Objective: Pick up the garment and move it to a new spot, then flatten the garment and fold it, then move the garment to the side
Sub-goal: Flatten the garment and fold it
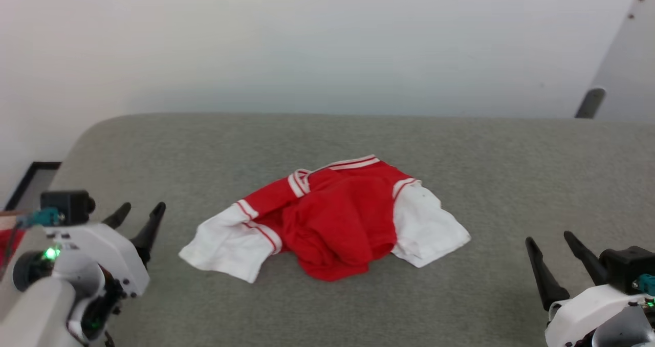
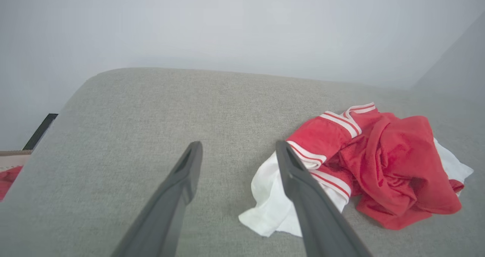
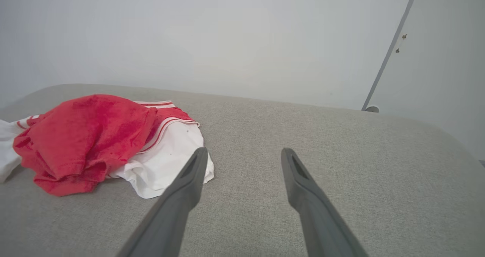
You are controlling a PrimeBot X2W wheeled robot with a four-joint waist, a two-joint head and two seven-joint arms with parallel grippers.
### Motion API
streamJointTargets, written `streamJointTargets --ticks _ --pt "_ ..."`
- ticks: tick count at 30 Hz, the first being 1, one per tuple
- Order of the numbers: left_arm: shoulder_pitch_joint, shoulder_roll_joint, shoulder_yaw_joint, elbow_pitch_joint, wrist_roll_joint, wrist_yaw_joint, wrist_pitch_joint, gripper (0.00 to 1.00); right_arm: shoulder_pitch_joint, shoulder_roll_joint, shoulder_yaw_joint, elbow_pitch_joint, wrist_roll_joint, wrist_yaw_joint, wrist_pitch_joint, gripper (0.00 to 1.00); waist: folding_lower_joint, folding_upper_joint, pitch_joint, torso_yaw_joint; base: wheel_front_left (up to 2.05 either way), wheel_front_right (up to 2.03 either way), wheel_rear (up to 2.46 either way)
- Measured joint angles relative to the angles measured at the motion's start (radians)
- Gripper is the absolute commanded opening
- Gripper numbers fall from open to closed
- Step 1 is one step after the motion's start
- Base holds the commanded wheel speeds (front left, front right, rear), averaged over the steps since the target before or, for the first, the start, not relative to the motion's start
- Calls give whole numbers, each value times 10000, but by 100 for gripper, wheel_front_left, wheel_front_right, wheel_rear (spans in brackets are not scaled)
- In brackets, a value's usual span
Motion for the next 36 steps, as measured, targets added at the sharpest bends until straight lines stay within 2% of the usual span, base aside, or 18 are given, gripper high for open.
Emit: streamJointTargets --ticks 7,13,20,27,36 --pt "1001 -128 199 -982 395 483 -1636 100 -211 -188 148 257 309 2 1166 100 0 0 -197 774 0 0 0" --pt "1454 -407 278 -1377 585 761 -2604 100 -470 -286 -105 616 589 2 2343 100 0 0 -218 1468 0 0 0" --pt "1705 -660 355 -1563 608 836 -3133 100 -1115 -426 -295 1049 642 2 3229 100 0 0 11 2127 0 0 0" --pt "1601 -924 401 -1611 681 794 -3321 100 -1874 -614 -483 1808 702 2 4023 100 0 0 596 2487 0 0 0" --pt "1582 -1101 297 -1442 769 650 -3405 100 -2081 -631 -614 2830 880 2 4794 100 0 0 901 2910 0 0 0"
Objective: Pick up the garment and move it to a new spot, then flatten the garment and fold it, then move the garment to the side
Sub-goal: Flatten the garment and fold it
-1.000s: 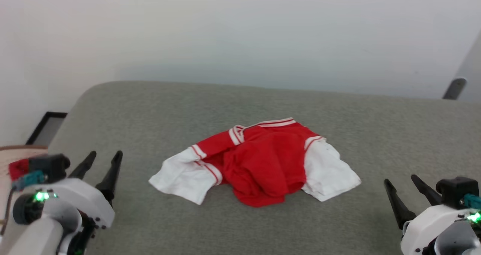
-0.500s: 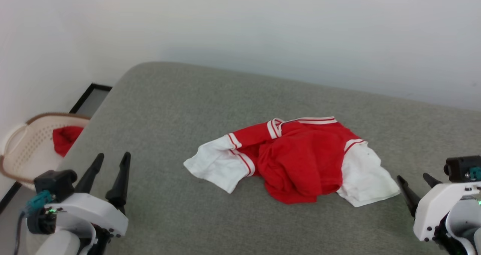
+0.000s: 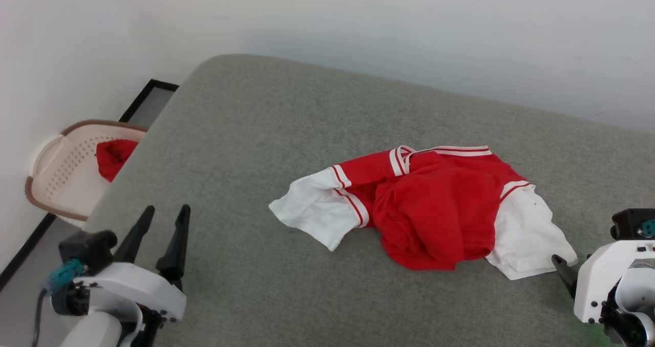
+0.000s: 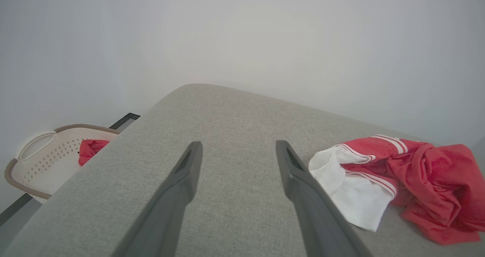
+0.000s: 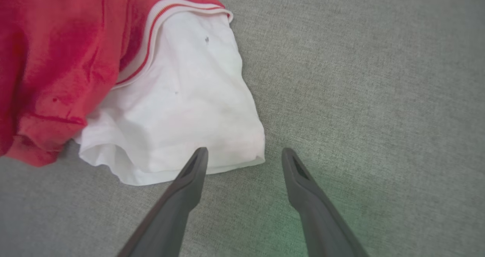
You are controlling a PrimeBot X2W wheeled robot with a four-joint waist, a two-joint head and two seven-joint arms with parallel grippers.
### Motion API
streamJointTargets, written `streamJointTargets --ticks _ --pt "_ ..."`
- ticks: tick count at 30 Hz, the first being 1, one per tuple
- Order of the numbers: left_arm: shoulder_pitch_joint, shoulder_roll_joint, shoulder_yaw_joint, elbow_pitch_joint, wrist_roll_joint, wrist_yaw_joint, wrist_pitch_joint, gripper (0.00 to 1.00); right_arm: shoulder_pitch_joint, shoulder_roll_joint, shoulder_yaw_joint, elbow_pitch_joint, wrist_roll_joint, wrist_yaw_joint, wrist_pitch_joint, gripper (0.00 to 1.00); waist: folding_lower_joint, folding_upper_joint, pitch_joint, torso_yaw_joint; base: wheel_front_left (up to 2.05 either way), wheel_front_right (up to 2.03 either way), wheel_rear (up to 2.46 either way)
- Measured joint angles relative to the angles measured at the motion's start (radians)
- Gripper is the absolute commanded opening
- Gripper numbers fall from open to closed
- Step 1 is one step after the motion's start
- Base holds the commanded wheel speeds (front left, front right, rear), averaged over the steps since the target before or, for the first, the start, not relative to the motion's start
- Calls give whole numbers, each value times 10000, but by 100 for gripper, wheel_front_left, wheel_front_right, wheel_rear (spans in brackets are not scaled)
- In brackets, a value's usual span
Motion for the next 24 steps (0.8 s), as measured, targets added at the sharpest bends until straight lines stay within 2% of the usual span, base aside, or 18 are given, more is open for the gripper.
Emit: streamJointTargets --ticks 15,16,17,24 --pt "-4 -188 81 146 69 -142 -84 100 -802 86 318 1501 48 -2 -136 100 0 0 222 108 0 0 0" --pt "-5 -194 90 153 71 -163 -86 100 -874 54 422 1615 75 0 -92 67 0 0 222 115 0 0 0" --pt "-11 -205 96 163 71 -165 -86 100 -941 -2 552 1689 86 -2 -56 0 0 0 221 125 0 0 0" --pt "-20 -230 169 245 82 -205 -105 100 -1333 -178 1114 2167 581 2 -146 0 0 0 185 108 0 0 0"
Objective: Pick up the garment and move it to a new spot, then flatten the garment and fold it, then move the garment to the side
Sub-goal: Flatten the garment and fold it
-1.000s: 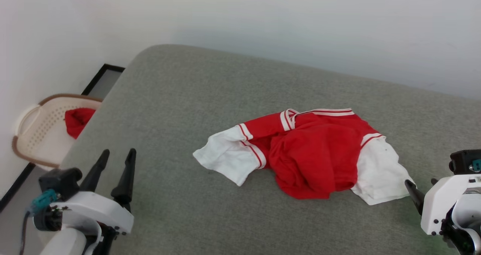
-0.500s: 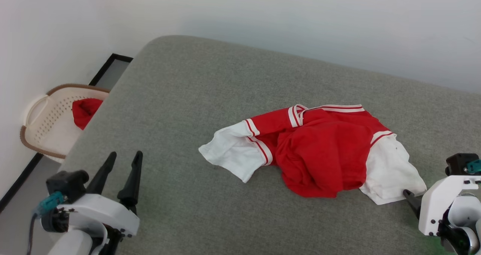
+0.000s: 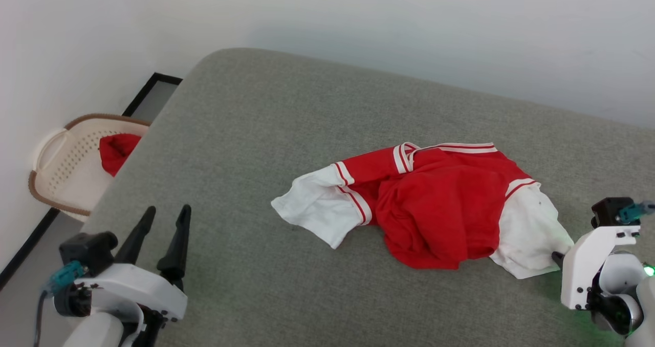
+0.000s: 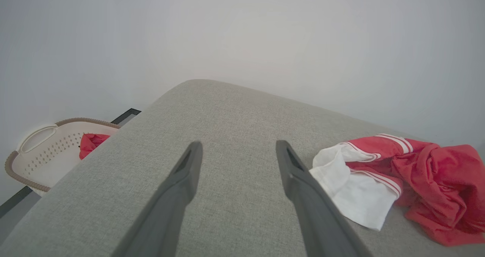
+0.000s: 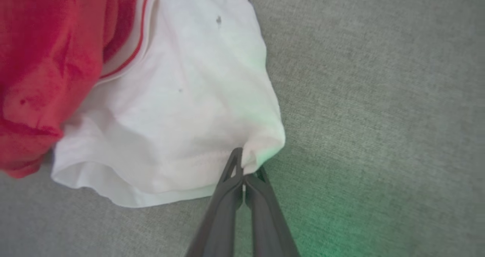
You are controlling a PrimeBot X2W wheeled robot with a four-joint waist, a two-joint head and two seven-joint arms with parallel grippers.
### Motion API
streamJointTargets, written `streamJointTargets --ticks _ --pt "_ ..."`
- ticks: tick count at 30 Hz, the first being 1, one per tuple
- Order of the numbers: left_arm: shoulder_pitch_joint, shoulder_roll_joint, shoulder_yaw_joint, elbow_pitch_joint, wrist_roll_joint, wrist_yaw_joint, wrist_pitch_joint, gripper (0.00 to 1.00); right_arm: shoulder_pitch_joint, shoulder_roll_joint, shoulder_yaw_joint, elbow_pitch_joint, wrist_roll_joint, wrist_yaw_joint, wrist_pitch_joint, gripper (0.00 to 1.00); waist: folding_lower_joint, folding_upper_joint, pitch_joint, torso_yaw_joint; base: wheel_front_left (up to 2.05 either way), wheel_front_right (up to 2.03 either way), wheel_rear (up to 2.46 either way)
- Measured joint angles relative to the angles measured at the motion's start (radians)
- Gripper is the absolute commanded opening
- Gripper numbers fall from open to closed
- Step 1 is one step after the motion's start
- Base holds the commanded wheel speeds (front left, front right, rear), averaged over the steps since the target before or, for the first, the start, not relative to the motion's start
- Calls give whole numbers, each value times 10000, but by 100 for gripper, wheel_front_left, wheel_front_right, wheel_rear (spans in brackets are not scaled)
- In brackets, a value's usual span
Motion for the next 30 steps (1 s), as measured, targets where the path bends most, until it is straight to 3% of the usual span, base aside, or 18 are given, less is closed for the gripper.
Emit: streamJointTargets --ticks 14,30 --pt "256 167 77 -86 0 42 25 100 -372 -1041 297 -301 541 0 38 0 0 0 -398 -589 0 0 0" --pt "531 370 -75 -531 -12 132 311 100 202 -2750 -422 -449 579 0 81 0 0 0 -798 -1333 0 0 0"
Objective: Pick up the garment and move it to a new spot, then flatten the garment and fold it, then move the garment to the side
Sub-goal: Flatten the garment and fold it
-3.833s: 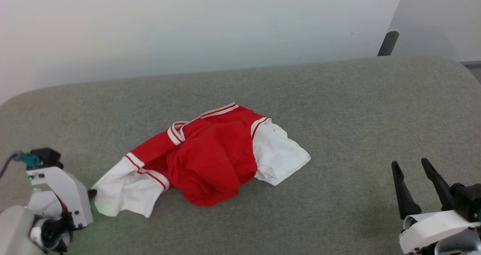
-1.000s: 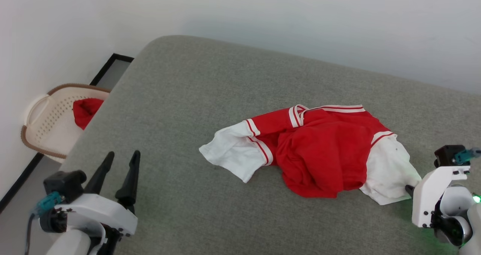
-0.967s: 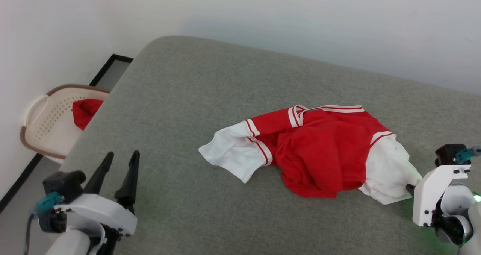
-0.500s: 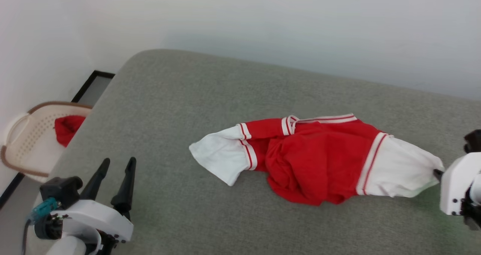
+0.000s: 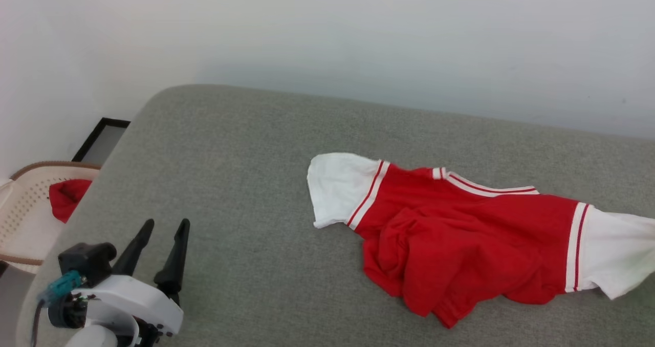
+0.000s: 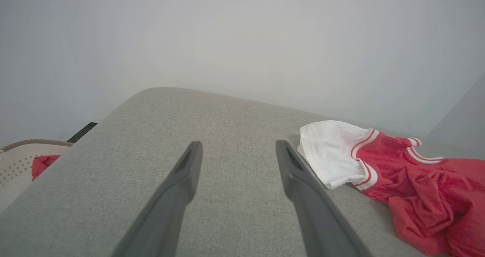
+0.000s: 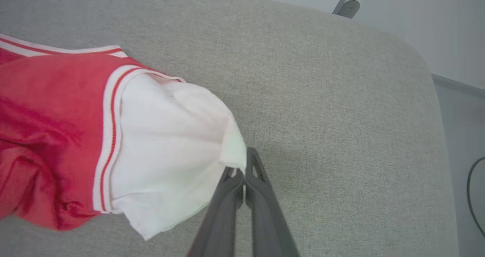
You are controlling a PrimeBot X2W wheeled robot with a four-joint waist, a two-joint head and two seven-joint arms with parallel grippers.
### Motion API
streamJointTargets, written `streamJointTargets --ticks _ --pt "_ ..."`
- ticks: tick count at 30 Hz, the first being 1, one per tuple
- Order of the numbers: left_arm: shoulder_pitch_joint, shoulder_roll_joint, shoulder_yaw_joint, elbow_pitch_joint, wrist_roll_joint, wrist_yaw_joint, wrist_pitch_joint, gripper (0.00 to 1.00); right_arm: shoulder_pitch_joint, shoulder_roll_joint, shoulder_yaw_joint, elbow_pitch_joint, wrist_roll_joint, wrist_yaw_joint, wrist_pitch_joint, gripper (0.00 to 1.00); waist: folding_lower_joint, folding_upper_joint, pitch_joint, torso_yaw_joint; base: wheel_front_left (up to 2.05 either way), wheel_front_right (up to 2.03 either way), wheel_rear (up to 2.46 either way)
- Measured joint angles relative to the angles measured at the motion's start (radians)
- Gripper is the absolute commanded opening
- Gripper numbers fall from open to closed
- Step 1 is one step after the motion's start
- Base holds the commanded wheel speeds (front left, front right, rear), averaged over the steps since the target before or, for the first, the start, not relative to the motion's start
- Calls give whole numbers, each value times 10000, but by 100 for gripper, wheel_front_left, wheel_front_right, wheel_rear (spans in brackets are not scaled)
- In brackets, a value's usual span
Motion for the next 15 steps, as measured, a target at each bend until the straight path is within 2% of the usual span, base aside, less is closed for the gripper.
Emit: streamJointTargets --ticks 8,9,12,13,15 --pt "-58 50 -73 -113 -33 -2 151 100 2 232 -295 823 -165 0 -357 0 0 0 168 -43 0 0 0" --pt "-83 54 -86 -115 -35 -4 163 100 -27 278 -328 957 -199 0 -372 7 0 0 191 -47 0 0 0" --pt "-153 73 -127 -142 -69 -13 249 100 -121 416 -347 1214 -268 0 -537 59 0 0 229 -80 0 0 0" --pt "-192 90 -138 -151 -69 -15 267 100 -147 453 -330 1266 -288 0 -564 97 0 0 237 -95 0 0 0" --pt "-238 128 -148 -173 -75 -17 320 100 -279 570 -341 1413 -293 0 -652 100 0 0 242 -149 0 0 0"
